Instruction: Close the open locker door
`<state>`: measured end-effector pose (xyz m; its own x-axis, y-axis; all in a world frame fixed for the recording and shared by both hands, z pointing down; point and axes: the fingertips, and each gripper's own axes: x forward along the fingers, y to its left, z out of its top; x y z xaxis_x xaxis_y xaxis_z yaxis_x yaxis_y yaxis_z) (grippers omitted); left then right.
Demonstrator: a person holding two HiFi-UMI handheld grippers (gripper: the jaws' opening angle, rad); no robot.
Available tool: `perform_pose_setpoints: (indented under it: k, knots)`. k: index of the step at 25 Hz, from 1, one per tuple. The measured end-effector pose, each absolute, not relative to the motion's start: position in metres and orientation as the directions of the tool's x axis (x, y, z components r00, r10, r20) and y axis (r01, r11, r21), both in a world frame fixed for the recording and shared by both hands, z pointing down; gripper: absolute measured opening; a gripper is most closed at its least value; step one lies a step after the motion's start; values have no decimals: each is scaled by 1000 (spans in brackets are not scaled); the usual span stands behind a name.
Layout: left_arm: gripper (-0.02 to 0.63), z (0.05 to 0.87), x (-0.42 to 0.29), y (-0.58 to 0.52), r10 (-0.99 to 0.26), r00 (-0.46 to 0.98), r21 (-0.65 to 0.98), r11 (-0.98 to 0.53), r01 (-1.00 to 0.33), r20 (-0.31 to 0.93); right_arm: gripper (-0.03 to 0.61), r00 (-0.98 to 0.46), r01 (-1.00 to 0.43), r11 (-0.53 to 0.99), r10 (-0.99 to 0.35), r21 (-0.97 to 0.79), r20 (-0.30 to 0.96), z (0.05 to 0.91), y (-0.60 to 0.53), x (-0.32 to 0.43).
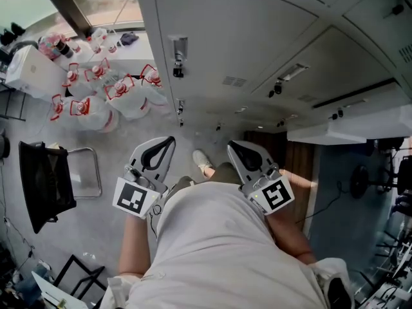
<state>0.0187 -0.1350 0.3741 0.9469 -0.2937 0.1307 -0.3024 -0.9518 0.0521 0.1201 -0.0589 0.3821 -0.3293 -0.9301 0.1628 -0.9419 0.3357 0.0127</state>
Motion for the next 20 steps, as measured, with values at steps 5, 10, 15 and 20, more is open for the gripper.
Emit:
perform_pose_setpoints:
  k: [5,10,15,20]
  knots:
    - [2,374,18,-131,-286,948,51,-954,-295,138,9,-330,-942,336,-928,5,174,386,-55,119]
    - [3,374,14,-126,-293,946,58,-951,-303,140,9,-344,-937,350,-922,1,176,386,-54,116]
    - [3,378,11,-121,-301,944,67,-948,-312,137,9,-351,-934,358,-918,6,185,388,-51,114]
    - [3,383,4,-116,-309,940,82,-943,-322,143,9,-356,-932,363,-914,-1,192,391,-48,111]
